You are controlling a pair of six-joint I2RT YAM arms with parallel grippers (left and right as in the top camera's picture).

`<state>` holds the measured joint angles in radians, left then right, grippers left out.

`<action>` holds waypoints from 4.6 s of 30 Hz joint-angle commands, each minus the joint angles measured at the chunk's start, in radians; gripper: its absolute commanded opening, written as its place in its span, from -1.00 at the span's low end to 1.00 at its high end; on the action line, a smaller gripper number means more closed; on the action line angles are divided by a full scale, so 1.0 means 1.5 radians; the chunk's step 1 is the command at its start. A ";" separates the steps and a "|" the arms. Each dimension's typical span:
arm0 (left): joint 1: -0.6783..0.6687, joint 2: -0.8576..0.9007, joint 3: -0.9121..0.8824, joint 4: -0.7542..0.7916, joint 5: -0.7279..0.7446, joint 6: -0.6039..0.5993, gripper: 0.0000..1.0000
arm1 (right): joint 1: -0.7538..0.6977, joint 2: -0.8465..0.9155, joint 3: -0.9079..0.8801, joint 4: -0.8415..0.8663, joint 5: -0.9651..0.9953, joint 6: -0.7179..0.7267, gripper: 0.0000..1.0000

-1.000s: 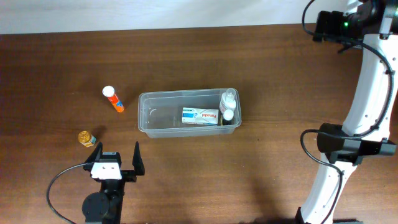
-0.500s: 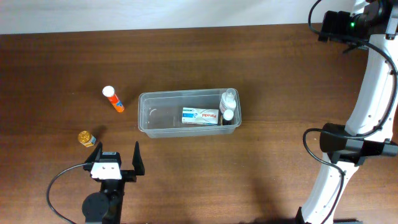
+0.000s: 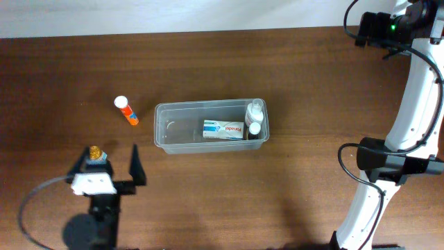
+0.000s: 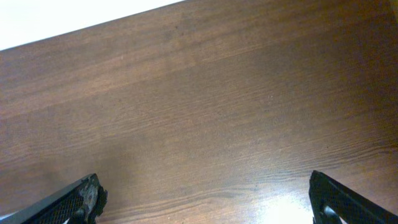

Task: Pack container
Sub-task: 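Reach the left gripper to the amber pill bottle and grasp it, then carry the amber bottle with the left gripper into the container's left end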

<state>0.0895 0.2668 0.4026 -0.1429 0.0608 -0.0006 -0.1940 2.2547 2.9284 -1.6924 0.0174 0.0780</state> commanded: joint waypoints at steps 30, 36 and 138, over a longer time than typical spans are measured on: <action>0.108 0.693 0.572 -0.503 0.035 -0.072 0.99 | -0.002 -0.005 0.000 -0.004 -0.004 0.006 0.97; 0.108 0.729 0.570 -0.580 -0.030 -0.131 0.99 | -0.002 -0.005 0.000 -0.004 -0.004 0.006 0.97; 0.149 1.125 1.070 -0.797 -0.026 -0.045 -0.17 | -0.002 -0.005 0.000 -0.004 -0.004 0.006 0.97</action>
<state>0.3592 1.9640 1.9099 -1.3151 0.0177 -0.1421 -0.1940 2.2547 2.9276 -1.6924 0.0174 0.0788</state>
